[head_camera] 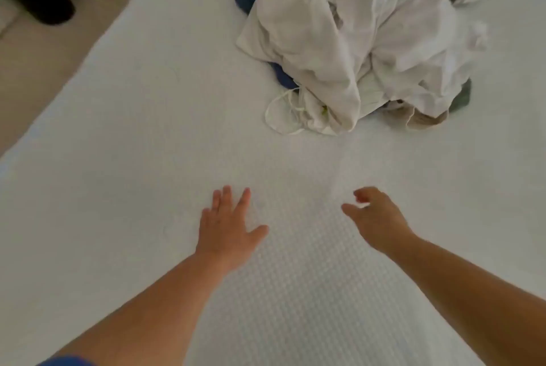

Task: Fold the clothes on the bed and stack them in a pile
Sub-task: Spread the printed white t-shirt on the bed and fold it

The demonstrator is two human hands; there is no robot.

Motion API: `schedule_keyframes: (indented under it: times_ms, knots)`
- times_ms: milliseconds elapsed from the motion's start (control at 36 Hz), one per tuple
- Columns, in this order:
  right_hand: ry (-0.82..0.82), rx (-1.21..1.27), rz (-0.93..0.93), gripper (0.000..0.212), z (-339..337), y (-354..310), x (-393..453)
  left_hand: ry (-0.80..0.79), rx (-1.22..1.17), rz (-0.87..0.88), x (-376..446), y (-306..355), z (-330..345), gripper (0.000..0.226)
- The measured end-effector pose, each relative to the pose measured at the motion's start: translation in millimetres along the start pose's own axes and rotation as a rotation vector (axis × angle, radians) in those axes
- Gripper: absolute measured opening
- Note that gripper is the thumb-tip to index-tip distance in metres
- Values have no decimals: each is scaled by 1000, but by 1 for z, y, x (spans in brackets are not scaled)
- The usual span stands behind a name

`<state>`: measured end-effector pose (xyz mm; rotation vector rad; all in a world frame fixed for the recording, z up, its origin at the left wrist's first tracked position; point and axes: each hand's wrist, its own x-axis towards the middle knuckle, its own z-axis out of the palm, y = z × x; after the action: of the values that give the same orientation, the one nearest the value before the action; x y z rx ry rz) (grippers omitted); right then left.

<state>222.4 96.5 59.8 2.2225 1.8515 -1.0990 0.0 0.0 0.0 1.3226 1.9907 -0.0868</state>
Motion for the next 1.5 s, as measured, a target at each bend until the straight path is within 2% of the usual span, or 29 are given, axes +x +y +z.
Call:
schedule_keyframes:
  times_ms: [56,111,194,250,333,389,472,583,667,750,833,917,1028,1111,1194,1278,1389,1500]
  knots:
    - [147,146,-26,55,-3,-20,44,7,116,17,17,-7,19,88]
    - [287,274,-39,66,-15,-53,84,78,186,38,25,-16,39,91]
    - [362,317,-50,75,-17,-78,125,140,218,51,32,-23,52,89]
    - [347,240,-16,66,-16,-85,143,117,208,57,39,-23,53,87]
    - [352,137,-7,39,-13,-85,152,78,168,70,40,-23,56,86]
    - [369,136,-10,32,-3,-82,144,58,164,70,39,-25,55,86]
    - [353,140,-60,29,19,-78,118,39,133,69,39,-27,51,86]
    - [293,162,-94,15,37,-69,67,-50,97,90,34,-27,36,91]
    - [236,186,-92,15,44,-60,20,-110,103,136,27,-31,11,86]
    - [163,245,-93,21,47,-52,-34,-156,-127,137,2,-36,-20,78]
    - [86,246,-117,21,40,-50,-91,-98,-330,194,-47,-30,-47,79]
    - [20,230,-183,20,22,-52,-146,-26,-344,341,-105,-10,-66,84]
    - [-82,356,-264,19,-16,-58,-215,6,-259,459,-176,30,-83,89]
    - [-174,398,-333,27,-44,-58,-256,21,-313,482,-220,57,-94,74]
    - [-210,391,-385,28,-77,-56,-284,99,-370,505,-254,78,-110,35]
    - [-301,407,-380,27,-114,-51,-304,116,-419,441,-284,94,-129,11]
    - [-376,173,-456,27,-155,-37,-327,169,-461,432,-328,118,-152,13]
    - [-231,37,-490,23,-179,-19,-344,255,-451,456,-374,144,-164,12]
